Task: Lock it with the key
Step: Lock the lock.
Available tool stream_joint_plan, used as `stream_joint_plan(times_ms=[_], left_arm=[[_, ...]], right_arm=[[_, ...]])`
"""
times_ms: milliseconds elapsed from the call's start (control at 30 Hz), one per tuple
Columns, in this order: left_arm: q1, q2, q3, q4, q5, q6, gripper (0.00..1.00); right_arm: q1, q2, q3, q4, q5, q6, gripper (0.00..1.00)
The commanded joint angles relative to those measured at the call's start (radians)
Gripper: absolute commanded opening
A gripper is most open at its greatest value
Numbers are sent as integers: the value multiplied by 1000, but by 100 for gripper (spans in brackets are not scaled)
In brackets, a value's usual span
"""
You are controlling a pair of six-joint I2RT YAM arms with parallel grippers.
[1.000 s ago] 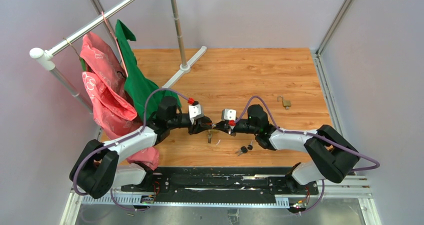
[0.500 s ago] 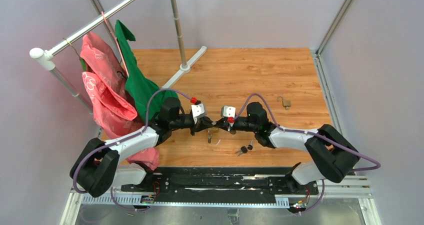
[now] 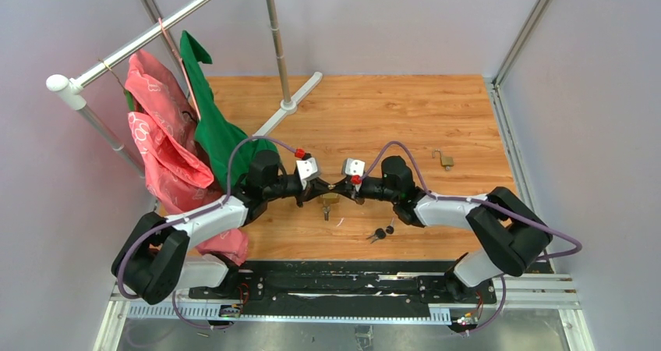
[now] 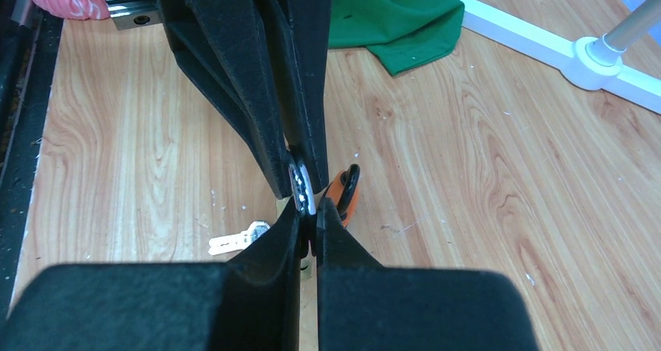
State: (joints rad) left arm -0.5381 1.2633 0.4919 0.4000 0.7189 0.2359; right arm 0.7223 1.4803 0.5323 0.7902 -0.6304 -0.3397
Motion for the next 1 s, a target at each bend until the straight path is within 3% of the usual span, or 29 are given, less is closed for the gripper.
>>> stream_joint_plan(times_ms=[0,100,400,967], left_arm=[[20,49,1,-104,-125,-41,0],[53,81,-4,-137,-156,-183,0],[58,155,-101,-95,-237,-334,0],[38,128,-185,-28,-386,-426,0]], right_arm=[[5,109,-38,-200,12,-33,0],[12,140,-35,-196,13,-34,0],[67,144,-27,-252,60,-66,0],[135,181,-46,-313,123,-87,0]])
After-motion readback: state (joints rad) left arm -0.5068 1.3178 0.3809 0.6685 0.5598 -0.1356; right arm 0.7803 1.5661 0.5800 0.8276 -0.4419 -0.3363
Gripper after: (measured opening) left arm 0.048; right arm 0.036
